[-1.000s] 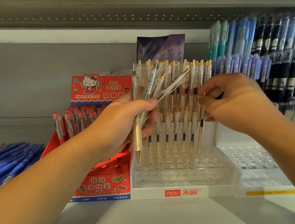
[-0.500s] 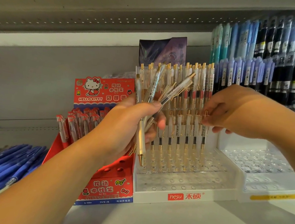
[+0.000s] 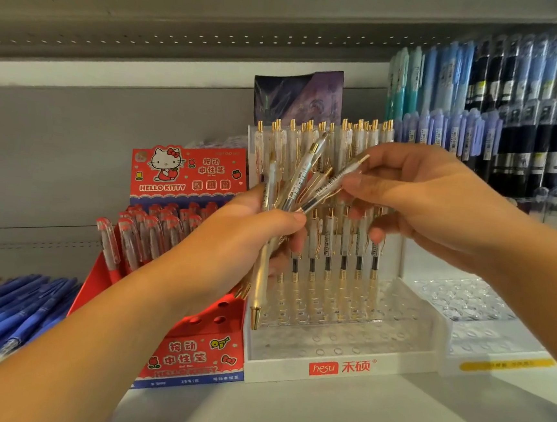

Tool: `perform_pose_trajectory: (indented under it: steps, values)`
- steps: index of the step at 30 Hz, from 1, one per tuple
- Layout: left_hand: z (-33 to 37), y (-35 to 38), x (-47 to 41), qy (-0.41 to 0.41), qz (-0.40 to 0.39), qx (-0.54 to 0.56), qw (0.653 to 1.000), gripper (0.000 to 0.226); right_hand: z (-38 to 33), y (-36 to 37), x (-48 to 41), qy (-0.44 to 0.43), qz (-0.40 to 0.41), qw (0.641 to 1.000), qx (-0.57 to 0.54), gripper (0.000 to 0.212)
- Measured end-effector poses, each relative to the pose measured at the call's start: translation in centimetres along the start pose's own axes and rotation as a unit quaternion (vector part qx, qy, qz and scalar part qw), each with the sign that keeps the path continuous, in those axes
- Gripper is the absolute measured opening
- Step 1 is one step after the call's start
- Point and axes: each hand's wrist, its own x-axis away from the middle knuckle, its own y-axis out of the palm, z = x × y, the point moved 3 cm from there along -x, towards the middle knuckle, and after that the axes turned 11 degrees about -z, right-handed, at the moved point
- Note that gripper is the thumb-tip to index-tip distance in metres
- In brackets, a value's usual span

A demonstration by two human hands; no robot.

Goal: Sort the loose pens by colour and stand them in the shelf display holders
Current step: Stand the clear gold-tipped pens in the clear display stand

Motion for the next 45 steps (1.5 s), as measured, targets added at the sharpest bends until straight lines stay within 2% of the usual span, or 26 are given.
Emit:
perform_pose_trajectory:
  steps: [3,5,7,10,16,18,20,23,26,28,30,34,38,45]
  values:
    - [0.1,0.0,0.1,-0.003,0.000,0.023,1.000,0.019,0.2,0.0,-0.1,-0.004,-0.008,0.996,-0.086,0.028]
    - [0.2,0.1,0.1,0.001,-0.008,0.037,0.999,0.013,0.2,0.1,-0.2,-0.016,-0.010,0.991,-0.133,0.026]
    - [0.3,0.1,0.1,0.002,-0.012,0.055,0.998,0.007,0.2,0.2,-0.4,-0.030,0.001,0.985,-0.170,0.030]
    - [0.2,0.0,0.1,-0.009,-0.006,0.052,0.999,0.012,0.1,-0.1,-0.4,-0.048,0.037,0.972,-0.227,0.029]
    - [0.0,-0.3,-0.1,-0.006,-0.002,0.052,0.999,0.017,-0.1,-0.8,-0.2,-0.088,0.091,0.955,-0.269,0.010]
    - [0.0,-0.3,-0.1,-0.009,-0.006,0.061,0.998,0.027,-0.2,-1.3,-0.2,-0.101,0.126,0.949,-0.269,0.009]
    - [0.1,-0.2,0.0,0.002,-0.006,0.064,0.998,0.026,-0.3,-2.0,-0.2,-0.103,0.163,0.947,-0.257,0.008]
    - [0.4,-0.2,0.0,0.023,0.014,0.051,0.998,0.019,-0.4,-2.6,-0.2,-0.079,0.197,0.959,-0.189,0.009]
    - [0.5,-0.3,0.0,0.035,0.040,0.056,0.997,0.018,-0.3,-2.7,-0.2,-0.040,0.215,0.976,-0.017,0.010]
    - [0.6,-0.1,0.0,0.037,0.046,0.066,0.996,0.017,-0.3,-2.6,-0.1,-0.027,0.224,0.969,0.103,0.009]
    - [0.6,0.0,0.0,0.035,0.046,0.076,0.995,0.013,-0.3,-2.6,-0.1,-0.017,0.229,0.958,0.170,0.009]
    - [0.6,0.0,0.1,0.025,0.049,0.106,0.993,0.014,-0.2,-2.9,-0.1,0.010,0.245,0.936,0.253,0.007]
    - [0.5,-0.1,0.1,0.029,0.047,0.099,0.994,0.016,-0.2,-3.1,-0.2,0.059,0.244,0.924,0.288,0.006]
    - [0.4,0.0,0.0,0.042,0.014,0.097,0.994,0.018,0.4,-2.7,-0.5,0.131,0.188,0.920,0.319,0.009]
